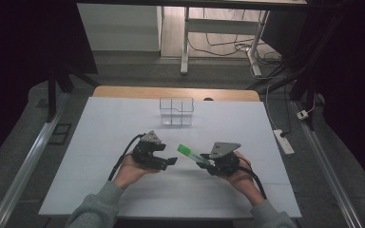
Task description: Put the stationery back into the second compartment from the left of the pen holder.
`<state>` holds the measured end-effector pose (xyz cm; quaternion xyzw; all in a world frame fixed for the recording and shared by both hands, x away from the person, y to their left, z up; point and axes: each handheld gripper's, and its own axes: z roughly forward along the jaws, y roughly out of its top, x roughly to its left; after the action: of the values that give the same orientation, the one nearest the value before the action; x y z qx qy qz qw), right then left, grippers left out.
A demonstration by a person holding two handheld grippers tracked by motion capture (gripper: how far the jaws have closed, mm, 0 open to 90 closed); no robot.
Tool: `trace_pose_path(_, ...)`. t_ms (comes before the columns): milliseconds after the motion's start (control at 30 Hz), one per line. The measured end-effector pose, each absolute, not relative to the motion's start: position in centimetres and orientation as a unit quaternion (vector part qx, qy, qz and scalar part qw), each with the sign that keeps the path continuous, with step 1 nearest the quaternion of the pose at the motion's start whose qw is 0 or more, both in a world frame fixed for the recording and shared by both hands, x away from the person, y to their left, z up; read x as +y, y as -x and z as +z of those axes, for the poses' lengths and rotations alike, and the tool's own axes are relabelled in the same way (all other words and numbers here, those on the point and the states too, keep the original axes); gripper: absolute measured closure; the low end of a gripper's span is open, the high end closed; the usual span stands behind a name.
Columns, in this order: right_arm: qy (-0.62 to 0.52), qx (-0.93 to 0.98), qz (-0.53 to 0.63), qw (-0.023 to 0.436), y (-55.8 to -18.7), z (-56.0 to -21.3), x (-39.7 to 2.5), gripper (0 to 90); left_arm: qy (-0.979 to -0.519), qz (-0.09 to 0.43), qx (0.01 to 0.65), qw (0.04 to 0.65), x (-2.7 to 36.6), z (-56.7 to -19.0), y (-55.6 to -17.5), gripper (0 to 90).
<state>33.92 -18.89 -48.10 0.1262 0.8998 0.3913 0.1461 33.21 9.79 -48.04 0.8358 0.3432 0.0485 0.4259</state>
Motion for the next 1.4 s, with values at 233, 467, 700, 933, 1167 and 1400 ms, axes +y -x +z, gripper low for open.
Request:
trace_pose_path(233, -0.125, 0.898, 0.395, 0.15, -33.7, -48.3, -18.6, 65.0, -0.821, 0.036, 0.352, 0.448, 9.8, -47.8, -33.1, 24.9)
trace_pose_path(467, -0.124, 0.894, 0.4, 0.16, -33.5, -48.6, -18.2, 64.9, -0.819, 0.039, 0.352, 0.452, 9.4, -48.0, -33.1, 25.9)
trace_pose_path(700, -0.114, 0.897, 0.395, 0.162, -33.3, -49.1, -17.7, 65.0, -0.822, 0.033, 0.348, 0.449, 8.6, -48.4, -33.2, 26.3)
trace_pose_path(933, -0.106, 0.896, 0.397, 0.169, -33.0, -49.4, -17.1, 64.9, -0.817, 0.021, 0.349, 0.459, 8.1, -48.8, -33.3, 29.3)
trace_pose_path(1167, -0.096, 0.895, 0.399, 0.175, -32.8, -49.5, -16.9, 64.9, -0.801, -0.003, 0.362, 0.476, 8.1, -49.3, -33.7, 38.6)
trace_pose_path(1400, -0.087, 0.903, 0.381, 0.179, -32.7, -50.0, -16.6, 64.9, -0.798, -0.019, 0.354, 0.488, 8.1, -49.3, -33.6, 55.2)
